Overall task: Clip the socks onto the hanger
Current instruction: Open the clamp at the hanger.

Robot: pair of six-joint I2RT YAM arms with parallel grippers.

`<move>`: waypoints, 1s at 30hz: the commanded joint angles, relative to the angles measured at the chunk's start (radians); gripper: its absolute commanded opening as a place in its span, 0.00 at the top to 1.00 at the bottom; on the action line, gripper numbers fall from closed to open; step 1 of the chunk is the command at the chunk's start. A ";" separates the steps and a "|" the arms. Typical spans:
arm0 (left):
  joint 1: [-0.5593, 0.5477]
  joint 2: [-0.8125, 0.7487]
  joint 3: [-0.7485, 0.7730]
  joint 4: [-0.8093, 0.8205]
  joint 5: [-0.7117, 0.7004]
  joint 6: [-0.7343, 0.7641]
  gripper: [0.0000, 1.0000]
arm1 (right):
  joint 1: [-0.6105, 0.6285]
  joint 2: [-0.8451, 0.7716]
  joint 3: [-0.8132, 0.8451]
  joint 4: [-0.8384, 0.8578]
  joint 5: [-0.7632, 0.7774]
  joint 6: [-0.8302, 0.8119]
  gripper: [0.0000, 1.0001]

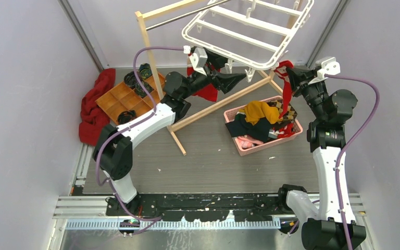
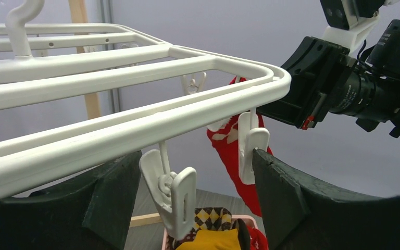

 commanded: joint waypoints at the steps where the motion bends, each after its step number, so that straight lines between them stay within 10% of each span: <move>1: 0.023 0.003 0.042 0.075 0.025 -0.056 0.22 | -0.006 -0.009 0.027 0.051 -0.010 0.015 0.99; 30: 0.065 0.013 0.032 0.168 0.070 -0.181 0.32 | -0.008 -0.006 0.027 0.051 -0.015 0.019 0.99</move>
